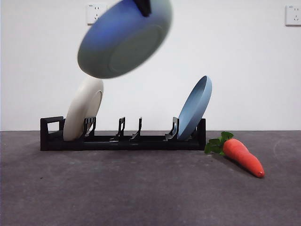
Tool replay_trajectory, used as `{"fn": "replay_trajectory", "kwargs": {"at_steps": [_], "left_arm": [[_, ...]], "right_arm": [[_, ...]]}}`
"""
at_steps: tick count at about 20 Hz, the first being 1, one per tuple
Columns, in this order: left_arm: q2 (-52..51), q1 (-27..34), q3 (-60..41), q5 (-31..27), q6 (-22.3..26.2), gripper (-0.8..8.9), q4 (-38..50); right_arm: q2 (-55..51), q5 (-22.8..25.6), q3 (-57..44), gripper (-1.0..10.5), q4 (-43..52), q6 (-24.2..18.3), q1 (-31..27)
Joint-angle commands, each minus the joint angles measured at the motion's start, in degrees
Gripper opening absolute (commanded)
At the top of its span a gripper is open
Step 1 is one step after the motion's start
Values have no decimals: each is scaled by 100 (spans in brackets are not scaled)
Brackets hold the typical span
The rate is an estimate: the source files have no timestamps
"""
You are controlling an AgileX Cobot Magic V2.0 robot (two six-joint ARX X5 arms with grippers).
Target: Take the green plate from the plate rack,put the plate on the table,take the carrot from the table,put the carrot in the plate
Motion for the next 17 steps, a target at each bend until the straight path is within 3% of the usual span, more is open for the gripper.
{"fn": "replay_trajectory", "kwargs": {"at_steps": [1,9,17], "left_arm": [[17,-310,-525,-527,140,-6,181],[358,-820,-2826,-1172,433,-6,2247],[1410,-866,-3075,-1237,601,-7,2990]], "right_arm": [[-4,9,15,689,33,9,13],[-2,9,15,690,33,33,13],[15,9,15,690,33,52,13]]}}
